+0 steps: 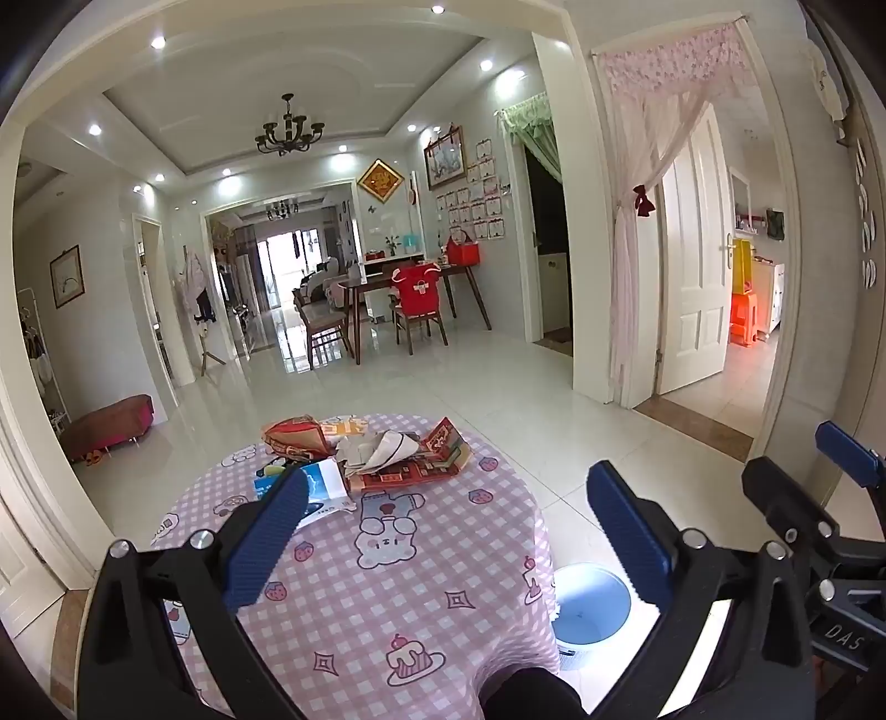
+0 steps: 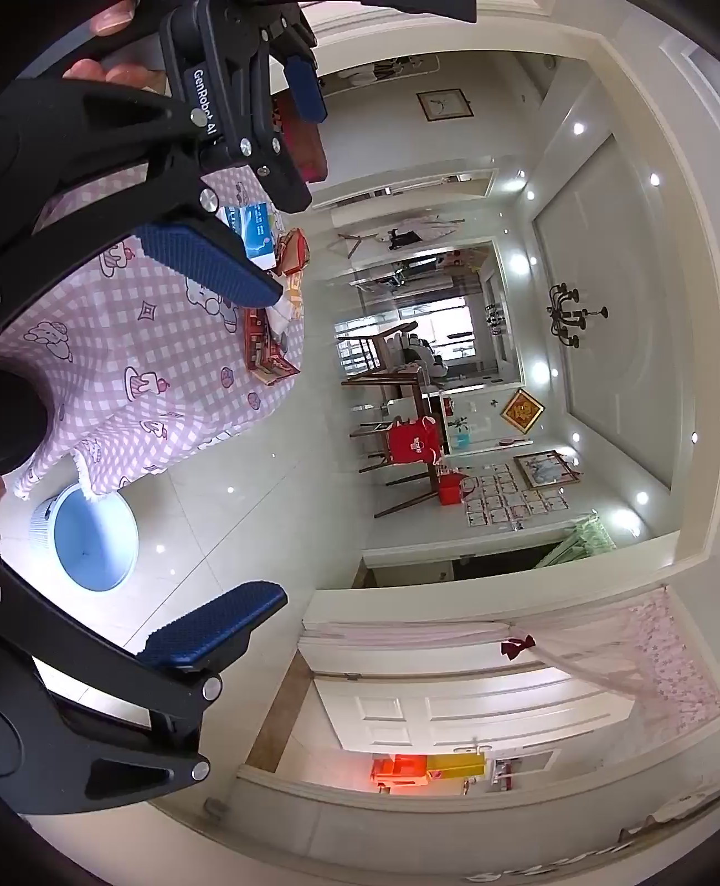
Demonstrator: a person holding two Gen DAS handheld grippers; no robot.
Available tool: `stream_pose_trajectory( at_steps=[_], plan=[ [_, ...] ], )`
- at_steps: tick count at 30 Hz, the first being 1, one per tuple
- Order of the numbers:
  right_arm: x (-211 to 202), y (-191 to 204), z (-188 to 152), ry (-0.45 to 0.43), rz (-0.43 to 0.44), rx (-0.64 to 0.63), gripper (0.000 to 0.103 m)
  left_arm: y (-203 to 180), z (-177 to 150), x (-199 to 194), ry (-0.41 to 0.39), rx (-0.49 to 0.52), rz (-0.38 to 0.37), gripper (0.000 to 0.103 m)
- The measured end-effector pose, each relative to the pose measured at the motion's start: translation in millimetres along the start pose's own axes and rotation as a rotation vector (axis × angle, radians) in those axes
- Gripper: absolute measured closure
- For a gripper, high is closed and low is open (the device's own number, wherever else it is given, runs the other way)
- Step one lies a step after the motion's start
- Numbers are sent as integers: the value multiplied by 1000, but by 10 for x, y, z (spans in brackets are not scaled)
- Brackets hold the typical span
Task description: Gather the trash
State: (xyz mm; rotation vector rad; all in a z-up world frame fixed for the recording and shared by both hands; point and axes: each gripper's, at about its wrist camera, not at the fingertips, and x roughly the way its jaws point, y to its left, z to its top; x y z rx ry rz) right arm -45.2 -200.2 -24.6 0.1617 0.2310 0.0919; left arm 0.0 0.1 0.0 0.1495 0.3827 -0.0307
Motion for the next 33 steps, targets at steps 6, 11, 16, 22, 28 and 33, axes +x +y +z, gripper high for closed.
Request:
stream_pose_trajectory(
  at_steps=[6,11,16,22,28,33],
  plan=[
    [-1,5,-4,7,-4,-4,6,0,-4,4,6,1,-3,4],
    [23,-19,-24,12,1,-1,6,-42,-30,58,12,5,-9,4],
    [98,-36,-116,17,0,1,6,-71,-32,112,17,12,-13,4],
    [212,-58,-208,20,2,8,6,-79,-42,121,18,13,-11,4],
    [236,-44,-224,22,3,9,6,-73,-44,126,19,13,-12,4],
    [253,-45,-237,25,3,9,6,-78,-42,133,21,14,-11,4]
  ],
)
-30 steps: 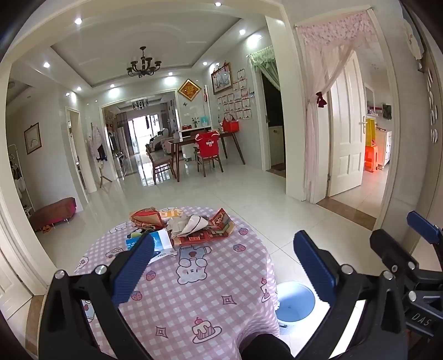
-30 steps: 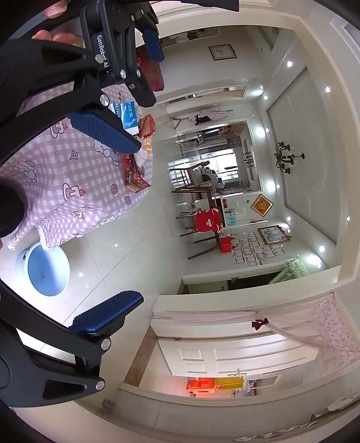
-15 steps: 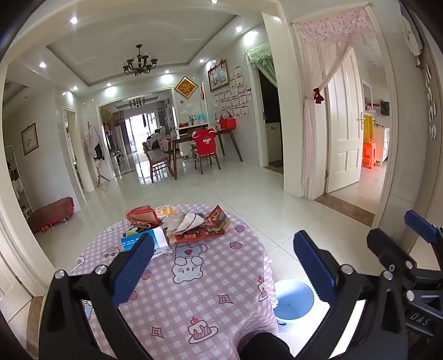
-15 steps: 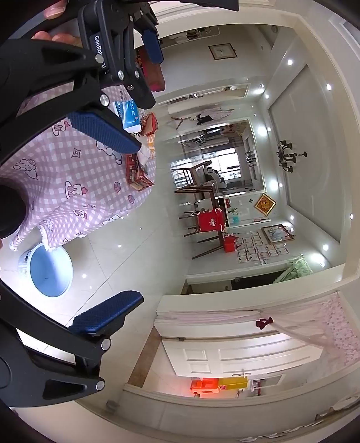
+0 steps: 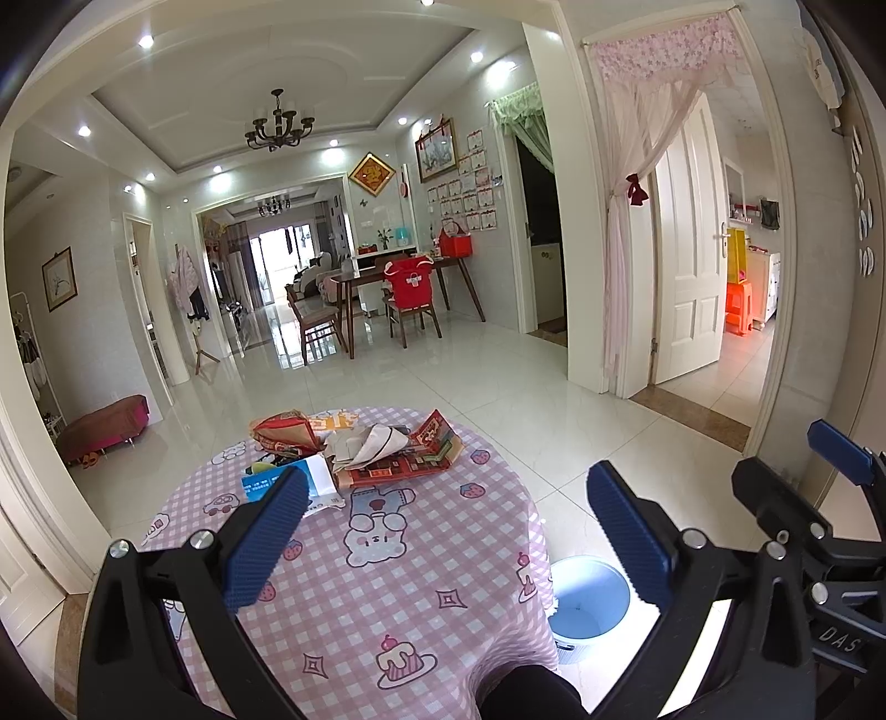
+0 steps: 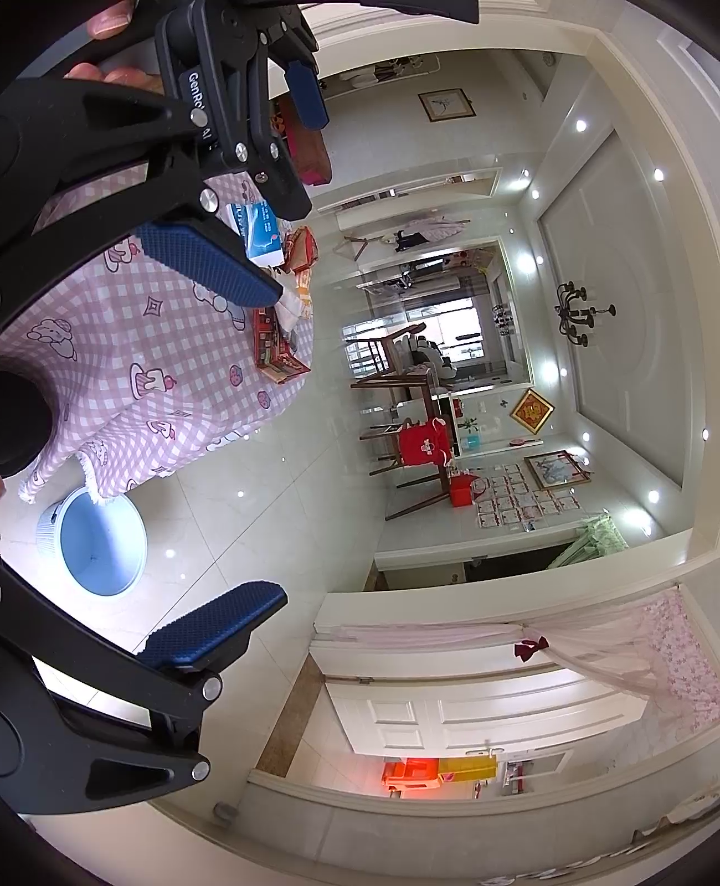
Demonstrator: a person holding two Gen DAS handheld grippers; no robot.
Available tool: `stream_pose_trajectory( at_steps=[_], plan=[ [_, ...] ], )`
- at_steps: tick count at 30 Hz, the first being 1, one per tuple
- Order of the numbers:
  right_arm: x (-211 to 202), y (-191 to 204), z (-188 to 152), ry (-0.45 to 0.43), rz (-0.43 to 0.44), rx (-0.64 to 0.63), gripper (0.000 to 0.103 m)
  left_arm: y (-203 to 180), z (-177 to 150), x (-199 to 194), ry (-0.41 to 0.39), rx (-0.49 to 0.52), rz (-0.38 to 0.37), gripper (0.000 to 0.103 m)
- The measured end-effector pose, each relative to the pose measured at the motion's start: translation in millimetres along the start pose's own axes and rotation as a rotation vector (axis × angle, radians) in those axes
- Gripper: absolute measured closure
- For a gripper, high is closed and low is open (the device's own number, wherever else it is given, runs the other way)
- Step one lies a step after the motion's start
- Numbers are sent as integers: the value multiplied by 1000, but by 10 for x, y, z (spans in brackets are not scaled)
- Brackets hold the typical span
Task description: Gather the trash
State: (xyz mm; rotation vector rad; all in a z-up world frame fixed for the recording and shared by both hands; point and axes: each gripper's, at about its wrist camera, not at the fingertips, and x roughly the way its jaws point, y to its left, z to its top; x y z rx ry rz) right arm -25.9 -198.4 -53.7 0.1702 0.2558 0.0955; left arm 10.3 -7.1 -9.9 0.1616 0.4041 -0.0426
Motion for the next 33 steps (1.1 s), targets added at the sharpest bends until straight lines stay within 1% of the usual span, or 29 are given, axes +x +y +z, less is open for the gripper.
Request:
stream_pose_trajectory(
  at_steps=[19,33],
  plan=[
    [16,6,-7,4,0,-2,6,12,-6,-1,1,-2,0,4],
    [162,47,-129,19,14,2,6,73,-27,56,25,-3,13,4]
  ],
)
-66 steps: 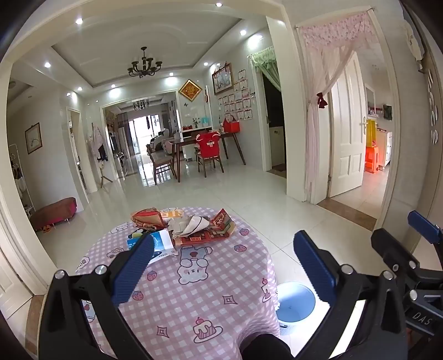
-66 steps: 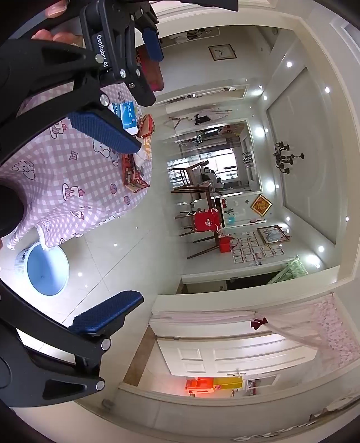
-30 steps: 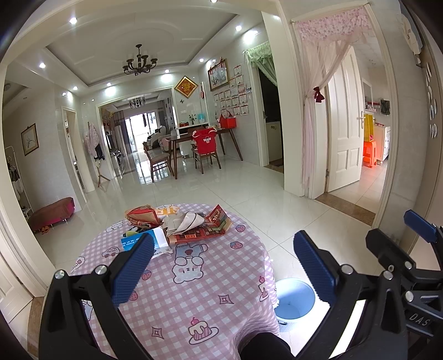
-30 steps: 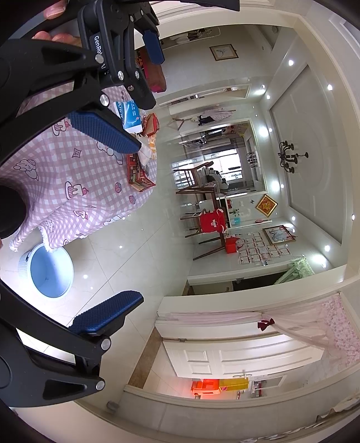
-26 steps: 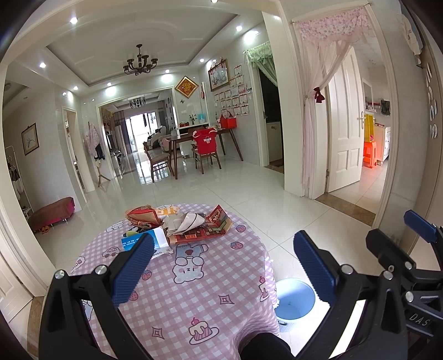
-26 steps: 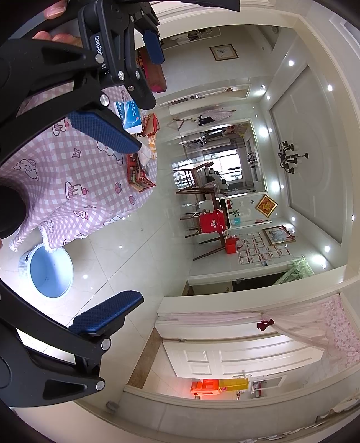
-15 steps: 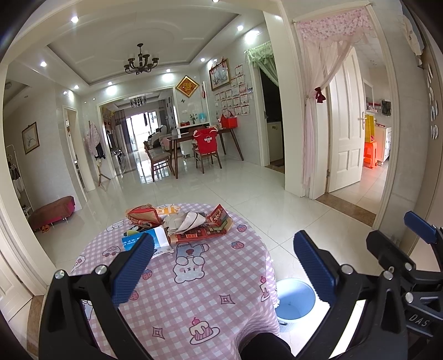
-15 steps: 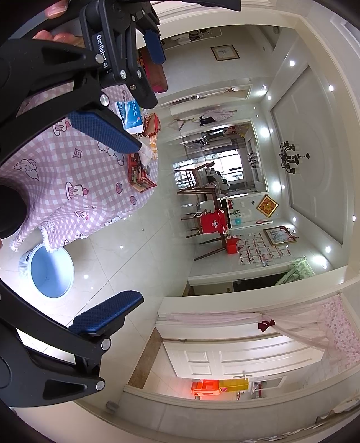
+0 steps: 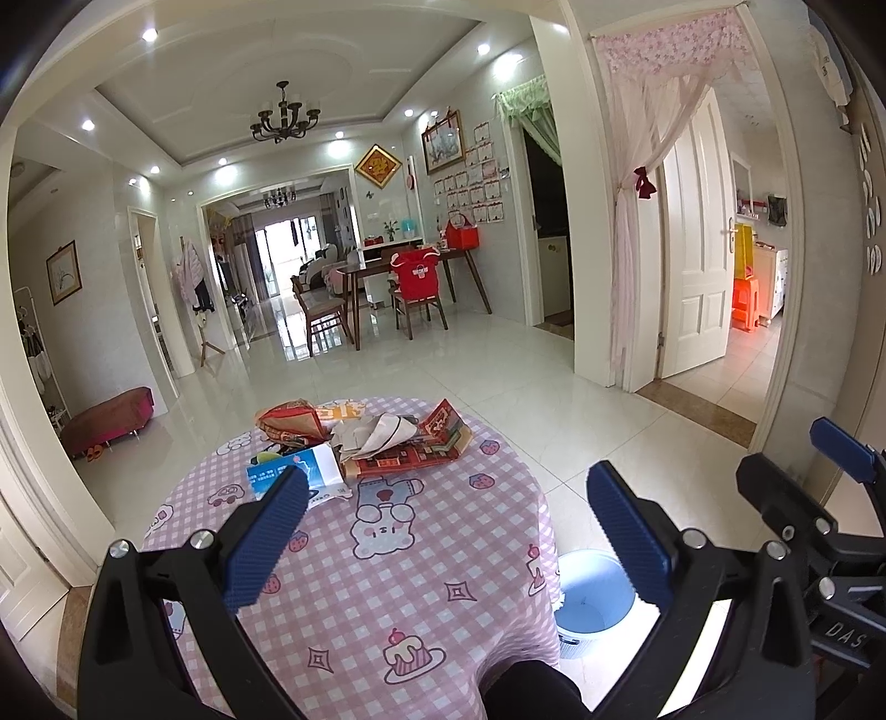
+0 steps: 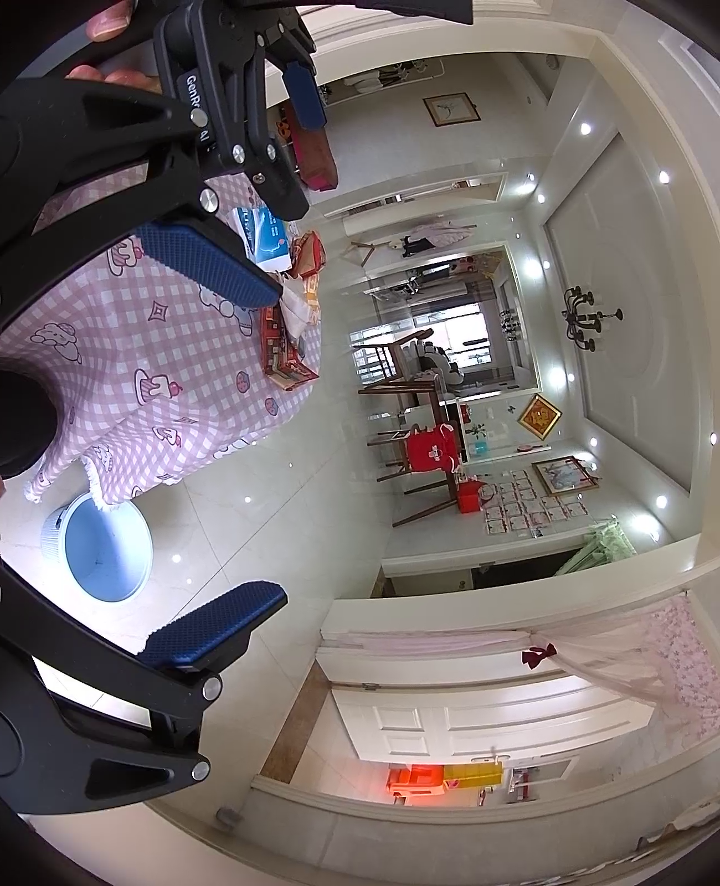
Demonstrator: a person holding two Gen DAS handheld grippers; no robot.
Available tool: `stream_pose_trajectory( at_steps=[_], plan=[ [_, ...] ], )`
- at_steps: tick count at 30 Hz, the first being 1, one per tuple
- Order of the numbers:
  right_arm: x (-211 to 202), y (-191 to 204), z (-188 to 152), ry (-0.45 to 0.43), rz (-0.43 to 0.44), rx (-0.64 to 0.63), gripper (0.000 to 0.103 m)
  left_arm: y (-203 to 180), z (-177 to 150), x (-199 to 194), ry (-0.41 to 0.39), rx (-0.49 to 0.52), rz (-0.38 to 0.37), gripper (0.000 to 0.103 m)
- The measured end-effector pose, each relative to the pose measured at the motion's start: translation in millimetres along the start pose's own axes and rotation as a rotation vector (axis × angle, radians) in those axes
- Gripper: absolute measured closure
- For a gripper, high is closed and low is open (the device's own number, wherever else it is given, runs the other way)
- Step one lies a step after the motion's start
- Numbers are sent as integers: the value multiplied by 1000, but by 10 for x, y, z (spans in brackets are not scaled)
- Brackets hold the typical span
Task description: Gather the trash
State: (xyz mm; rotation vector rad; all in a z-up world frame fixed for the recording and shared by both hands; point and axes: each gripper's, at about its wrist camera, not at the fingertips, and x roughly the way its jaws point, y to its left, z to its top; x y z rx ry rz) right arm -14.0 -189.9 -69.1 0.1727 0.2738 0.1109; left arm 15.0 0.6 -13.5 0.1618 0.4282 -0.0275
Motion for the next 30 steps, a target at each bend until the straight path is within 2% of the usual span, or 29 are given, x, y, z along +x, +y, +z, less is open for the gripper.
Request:
stream_pose_trajectory(
  at_steps=[23,30],
  plan=[
    [177,83,259,49,4,-9,6,134,110,329,54,-16,-19,4],
    [336,142,387,88,41,10,6,233,182,446,71,-27,-24,4]
  ],
)
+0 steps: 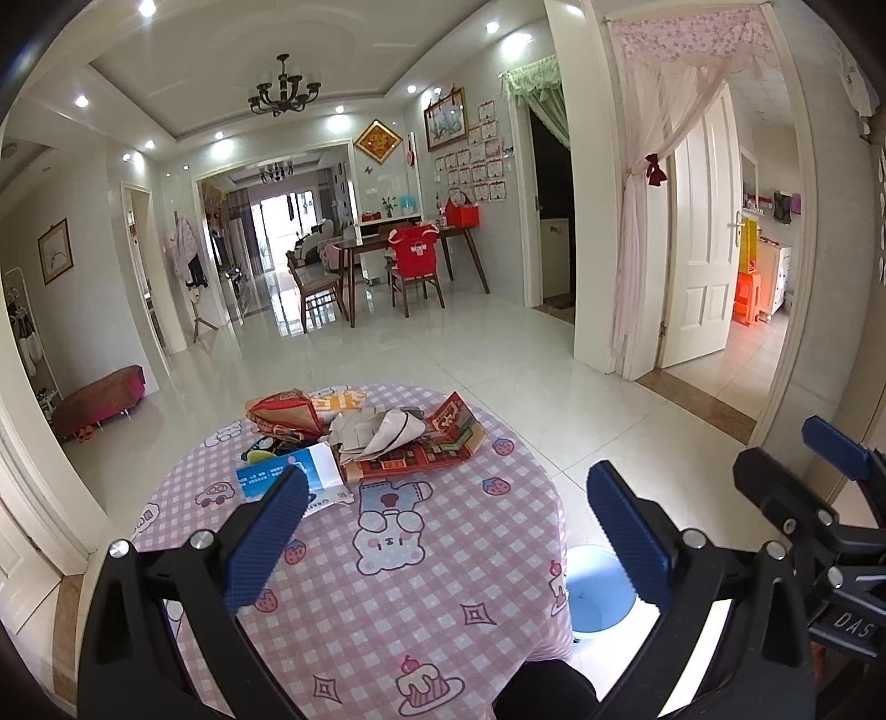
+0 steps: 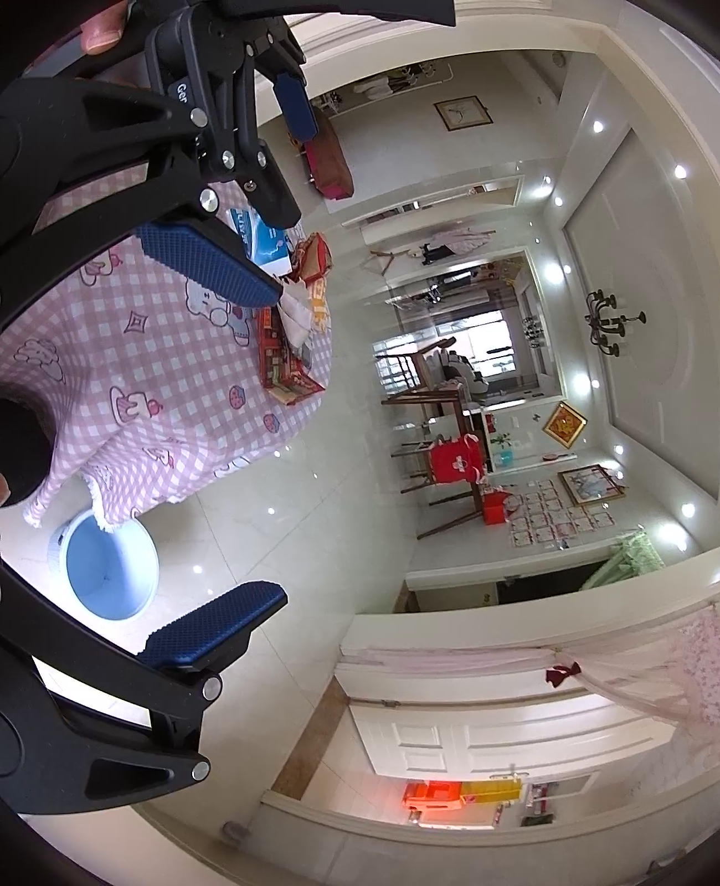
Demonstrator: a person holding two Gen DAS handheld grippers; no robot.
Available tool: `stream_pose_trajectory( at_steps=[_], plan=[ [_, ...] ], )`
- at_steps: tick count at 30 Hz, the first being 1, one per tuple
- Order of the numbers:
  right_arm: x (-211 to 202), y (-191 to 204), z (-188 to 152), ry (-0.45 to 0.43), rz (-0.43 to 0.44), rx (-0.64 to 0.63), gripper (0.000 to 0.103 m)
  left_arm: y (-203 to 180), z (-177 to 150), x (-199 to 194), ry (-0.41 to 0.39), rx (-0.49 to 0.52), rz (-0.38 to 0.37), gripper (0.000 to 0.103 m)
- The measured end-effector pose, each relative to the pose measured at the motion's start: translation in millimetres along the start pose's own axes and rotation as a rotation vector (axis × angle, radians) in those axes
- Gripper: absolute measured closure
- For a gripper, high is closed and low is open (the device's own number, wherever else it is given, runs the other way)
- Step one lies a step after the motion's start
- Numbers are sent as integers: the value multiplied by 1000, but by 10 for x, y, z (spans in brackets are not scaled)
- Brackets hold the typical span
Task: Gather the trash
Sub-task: 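Grasp the folded newspaper with the right gripper while the left gripper grasps the blue tissue box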
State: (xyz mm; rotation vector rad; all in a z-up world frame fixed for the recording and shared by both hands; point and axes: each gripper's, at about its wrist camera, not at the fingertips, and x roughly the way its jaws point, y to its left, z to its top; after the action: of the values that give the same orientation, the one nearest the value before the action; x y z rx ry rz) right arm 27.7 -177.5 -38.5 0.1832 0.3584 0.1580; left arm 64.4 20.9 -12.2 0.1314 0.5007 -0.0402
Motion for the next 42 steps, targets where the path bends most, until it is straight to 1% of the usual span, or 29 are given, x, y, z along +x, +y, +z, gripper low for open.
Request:
stream_pose_trajectory(
  at_steps=[3,7,10,14,17,20,22,23,25,27,30,34,38,40,41,42],
  plan=[
    [69,16,13,0,5,7,6,35,9,92,13,-3,-13,4],
    [278,46,24,57,19,5,6,157,-26,259,44,-31,-49,4],
    [447,95,8,83,40,2,6,331,-84,445,83,-54,-52,4],
    [799,288,-22,153,44,-30,6,712,-170,756,139,-111,-46,4],
    [1093,469,-72,190,74,-54,6,1175,-266,1017,176,-191,-19,4],
    [1399,664,-120,221,85,-92,6,1561,-376,1266,208,-260,4,4],
    [1589,746,-155,242,77,-114,6,1765,-442,1406,234,-301,3,4],
    [1706,798,-174,254,80,-122,6,1872,-480,1497,244,-323,-8,4],
    [1883,874,-192,276,95,-117,6,2011,-522,1606,259,-344,-5,4],
    [2100,946,-198,308,104,-106,6,2109,-551,1728,259,-341,1,4],
    [2340,1021,-174,327,133,-74,6,2210,-569,1958,288,-337,-11,5],
    [2722,1143,-137,363,162,-20,6,2306,-594,2186,302,-311,-22,5],
    [3085,1197,-137,413,204,76,6,2360,-624,2353,312,-284,-30,5],
    [3206,1213,-145,430,216,112,6,2399,-635,2427,318,-275,-30,12],
    [3278,1225,-150,432,212,122,6,2404,-629,2445,318,-279,-39,24],
    [3336,1245,-163,436,201,121,6,2409,-629,2476,323,-288,-56,34]
  ],
)
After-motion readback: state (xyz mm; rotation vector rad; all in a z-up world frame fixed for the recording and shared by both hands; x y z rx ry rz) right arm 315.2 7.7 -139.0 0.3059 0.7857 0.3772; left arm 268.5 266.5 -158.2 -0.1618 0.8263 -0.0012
